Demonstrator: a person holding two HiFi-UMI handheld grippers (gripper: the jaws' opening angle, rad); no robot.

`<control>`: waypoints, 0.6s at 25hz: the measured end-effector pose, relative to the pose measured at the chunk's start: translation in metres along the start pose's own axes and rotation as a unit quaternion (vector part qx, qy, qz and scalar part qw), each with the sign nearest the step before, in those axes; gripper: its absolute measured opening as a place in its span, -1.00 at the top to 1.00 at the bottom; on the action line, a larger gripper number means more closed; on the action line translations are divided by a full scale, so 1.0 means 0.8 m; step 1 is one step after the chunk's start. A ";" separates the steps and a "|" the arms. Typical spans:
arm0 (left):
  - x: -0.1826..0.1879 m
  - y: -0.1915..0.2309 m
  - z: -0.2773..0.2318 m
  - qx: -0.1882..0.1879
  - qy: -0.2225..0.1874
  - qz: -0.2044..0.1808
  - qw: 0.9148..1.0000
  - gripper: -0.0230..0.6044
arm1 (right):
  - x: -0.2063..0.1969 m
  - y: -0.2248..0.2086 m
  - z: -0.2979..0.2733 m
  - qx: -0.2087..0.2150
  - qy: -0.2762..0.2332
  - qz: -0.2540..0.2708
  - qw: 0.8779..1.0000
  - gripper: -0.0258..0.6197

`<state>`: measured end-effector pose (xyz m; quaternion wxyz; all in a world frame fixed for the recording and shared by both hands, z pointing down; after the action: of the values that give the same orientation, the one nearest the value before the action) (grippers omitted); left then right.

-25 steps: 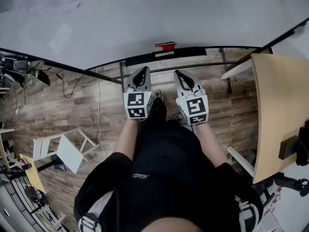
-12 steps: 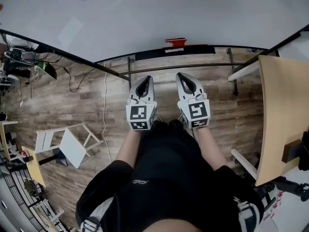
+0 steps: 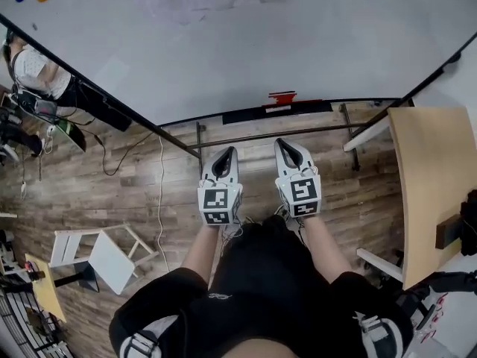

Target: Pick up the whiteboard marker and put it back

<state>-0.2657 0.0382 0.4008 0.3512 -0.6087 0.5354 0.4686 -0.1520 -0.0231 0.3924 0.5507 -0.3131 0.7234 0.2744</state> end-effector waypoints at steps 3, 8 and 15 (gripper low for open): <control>0.017 0.007 0.013 -0.009 -0.016 0.001 1.000 0.91 | 0.042 0.002 0.014 -0.025 -0.030 0.018 0.999 0.92; 0.043 -0.008 0.021 -0.007 -0.056 -0.009 0.998 0.91 | 0.072 -0.006 0.047 -0.046 -0.063 0.029 0.997 0.92; 0.071 -0.046 0.055 0.007 -0.093 -0.036 0.995 0.91 | 0.067 -0.009 0.083 -0.029 -0.079 0.021 0.996 0.92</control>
<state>-0.2388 0.0675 0.3302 0.4209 -0.5787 0.4812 0.5063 -0.1157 0.0136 0.3241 0.5908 -0.2912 0.6760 0.3304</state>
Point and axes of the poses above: the fingertips, and each gripper's own axes: z backward along the fingers, y to its left, x out of its top, the point moved 1 cm from there along z, backward along the fingers, and after that the axes turned 10 degrees about -x, right-handed, at the moved point
